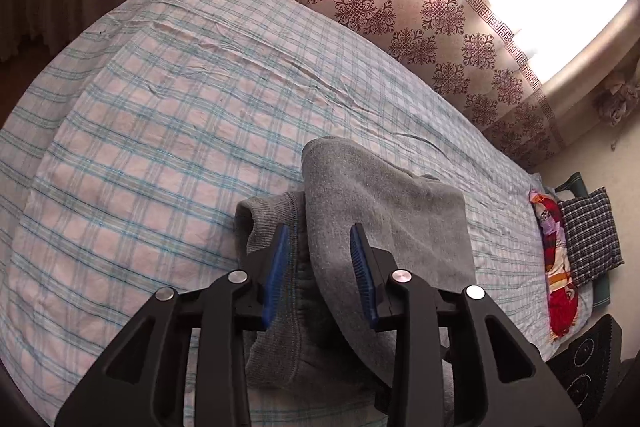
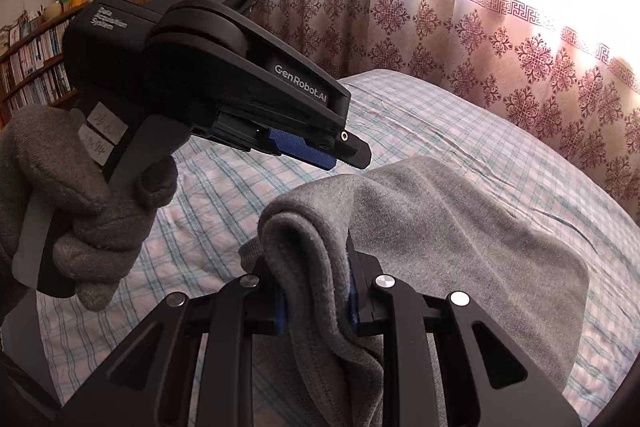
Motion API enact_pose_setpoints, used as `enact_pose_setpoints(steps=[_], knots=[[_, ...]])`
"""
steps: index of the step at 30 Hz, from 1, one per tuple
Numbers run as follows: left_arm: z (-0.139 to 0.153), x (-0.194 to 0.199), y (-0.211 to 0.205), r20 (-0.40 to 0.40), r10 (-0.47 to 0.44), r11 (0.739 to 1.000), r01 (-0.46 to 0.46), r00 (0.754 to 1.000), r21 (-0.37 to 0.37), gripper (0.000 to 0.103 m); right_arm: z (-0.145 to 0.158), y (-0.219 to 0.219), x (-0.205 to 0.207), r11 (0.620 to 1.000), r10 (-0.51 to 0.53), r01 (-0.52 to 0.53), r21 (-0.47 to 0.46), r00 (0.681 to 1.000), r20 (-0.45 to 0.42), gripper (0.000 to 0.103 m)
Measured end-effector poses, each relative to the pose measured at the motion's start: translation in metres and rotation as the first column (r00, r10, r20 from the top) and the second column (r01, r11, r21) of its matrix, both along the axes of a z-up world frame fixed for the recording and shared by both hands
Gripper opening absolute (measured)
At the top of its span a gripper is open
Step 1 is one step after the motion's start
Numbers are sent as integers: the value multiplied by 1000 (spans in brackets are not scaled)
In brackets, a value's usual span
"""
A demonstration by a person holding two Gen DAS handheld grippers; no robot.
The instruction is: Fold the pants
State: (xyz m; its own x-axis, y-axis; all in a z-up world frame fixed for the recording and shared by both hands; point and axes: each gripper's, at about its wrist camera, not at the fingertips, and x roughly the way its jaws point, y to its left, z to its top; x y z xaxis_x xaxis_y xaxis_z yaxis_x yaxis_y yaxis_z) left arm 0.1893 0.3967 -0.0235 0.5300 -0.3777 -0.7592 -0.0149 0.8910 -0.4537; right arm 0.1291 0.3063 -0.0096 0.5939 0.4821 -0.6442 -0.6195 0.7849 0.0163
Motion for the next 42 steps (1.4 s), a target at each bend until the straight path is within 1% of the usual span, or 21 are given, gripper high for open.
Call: enact_pose_setpoints(steps=[1, 3, 4, 5, 6, 7, 9, 11, 13, 16, 18, 20, 22, 25, 28, 30, 34, 37, 40, 41, 42], knots=[[4, -1, -3, 0, 0, 1000, 0, 1000, 27, 41, -3, 2, 3, 1000, 2, -2, 1, 1000, -17, 21], [8, -3, -6, -7, 5, 998, -4, 1000, 64, 51, -15, 5, 7, 1000, 27, -27, -5, 998, -59, 24], [8, -4, -7, -13, 8, 997, -7, 1000, 72, 56, -22, 6, 8, 999, 46, -46, -4, 995, -90, 29], [8, -5, -8, -20, 11, 996, -9, 1000, 86, 58, -28, 4, 9, 998, 66, -66, 8, 990, -126, 33], [7, -6, -10, -27, 20, 995, -17, 999, 100, 58, -31, -2, 9, 996, 87, -83, 33, 984, -153, 44], [6, -7, -11, -31, 25, 994, -21, 999, 104, 58, -31, -9, 7, 994, 103, -94, 60, 980, -168, 49], [6, -11, -17, -37, 29, 994, -24, 999, 106, 58, -25, -30, 0, 988, 120, -98, 116, 972, -202, 49], [9, -18, -26, -23, 13, 995, -11, 1000, 103, 58, -13, -58, -3, 980, 133, -93, 179, 964, -230, 49], [13, -24, -40, -6, -6, 994, 6, 1000, 107, 58, -2, -92, -3, 975, 102, -54, 215, 970, -219, 49], [14, -30, -65, 11, -38, 993, 37, 999, 111, 58, 6, -142, 11, 976, -46, 85, 199, 980, -195, 49], [9, -31, -80, 6, -65, 992, 64, 998, 111, 58, 5, -171, 28, 967, -158, 192, 168, 968, -196, 49], [-1, -31, -93, -12, -80, 983, 81, 997, 164, 58, 0, -190, 48, 952, -245, 274, 139, 950, -195, 50], [-16, -29, -97, -46, -66, 977, 74, 997, 202, 58, -5, -201, 64, 946, -283, 305, 107, 942, -182, 50], [-34, -30, -89, -74, -37, 980, 51, 997, 194, 58, -18, -206, 87, 948, -292, 311, 73, 936, -196, 49], [-42, -34, -86, -68, -40, 976, 54, 997, 212, 58, -33, -208, 112, 948, -297, 314, 42, 928, -227, 49], [-47, -36, -86, -71, -36, 972, 51, 997, 229, 53, -45, -208, 126, 948, -300, 318, 31, 918, -258, 49], [-56, -36, -78, -58, -20, 975, 32, 998, 219, 48, -67, -196, 139, 949, -306, 315, -11, 910, -282, 49], [-57, -37, -79, -47, -17, 974, 27, 999, 226, 47, -68, -194, 139, 948, -311, 316, -25, 911, -271, 49], [-52, -38, -85, -46, -14, 968, 25, 999, 252, 48, -55, -195, 130, 954, -299, 299, -34, 926, -232, 49], [-49, -38, -88, -44, -11, 964, 22, 999, 265, 50, -49, -196, 123, 956, -291, 292, -30, 932, -216, 49], [-46, -39, -91, -40, -8, 960, 19, 999, 278, 56, -43, -200, 114, 958, -283, 285, -17, 937, -207, 49]])
